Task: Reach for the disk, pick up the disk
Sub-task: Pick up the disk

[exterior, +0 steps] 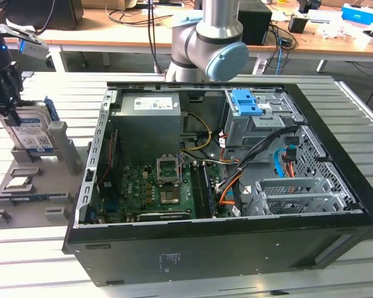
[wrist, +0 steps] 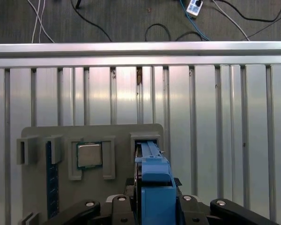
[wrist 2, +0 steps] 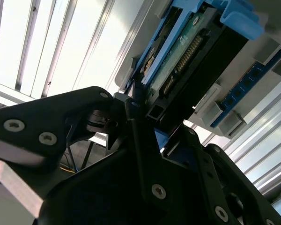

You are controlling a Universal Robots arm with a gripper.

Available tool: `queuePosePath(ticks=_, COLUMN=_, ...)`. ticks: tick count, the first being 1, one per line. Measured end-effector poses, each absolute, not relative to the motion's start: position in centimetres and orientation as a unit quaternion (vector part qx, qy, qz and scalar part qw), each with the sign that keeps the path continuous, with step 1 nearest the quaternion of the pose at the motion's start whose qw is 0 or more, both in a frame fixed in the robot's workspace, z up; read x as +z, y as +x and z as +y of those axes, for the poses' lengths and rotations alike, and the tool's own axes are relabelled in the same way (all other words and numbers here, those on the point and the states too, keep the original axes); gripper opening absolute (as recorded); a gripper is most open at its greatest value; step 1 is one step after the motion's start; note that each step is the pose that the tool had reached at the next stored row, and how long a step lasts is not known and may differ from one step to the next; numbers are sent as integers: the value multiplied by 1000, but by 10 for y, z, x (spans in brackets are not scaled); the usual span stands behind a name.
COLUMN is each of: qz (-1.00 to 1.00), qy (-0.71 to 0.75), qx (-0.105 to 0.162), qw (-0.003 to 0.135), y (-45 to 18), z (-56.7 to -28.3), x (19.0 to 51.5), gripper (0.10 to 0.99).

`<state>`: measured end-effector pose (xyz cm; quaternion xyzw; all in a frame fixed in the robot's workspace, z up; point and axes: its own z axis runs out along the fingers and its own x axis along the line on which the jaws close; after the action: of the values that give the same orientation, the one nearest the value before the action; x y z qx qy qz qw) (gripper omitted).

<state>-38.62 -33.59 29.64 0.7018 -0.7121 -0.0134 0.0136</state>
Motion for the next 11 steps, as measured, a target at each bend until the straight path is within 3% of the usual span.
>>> queuePosePath(ticks=11, qz=-712, qy=702, qx=-14, qw=14, y=-385, z=-336, x=312, gripper=365)
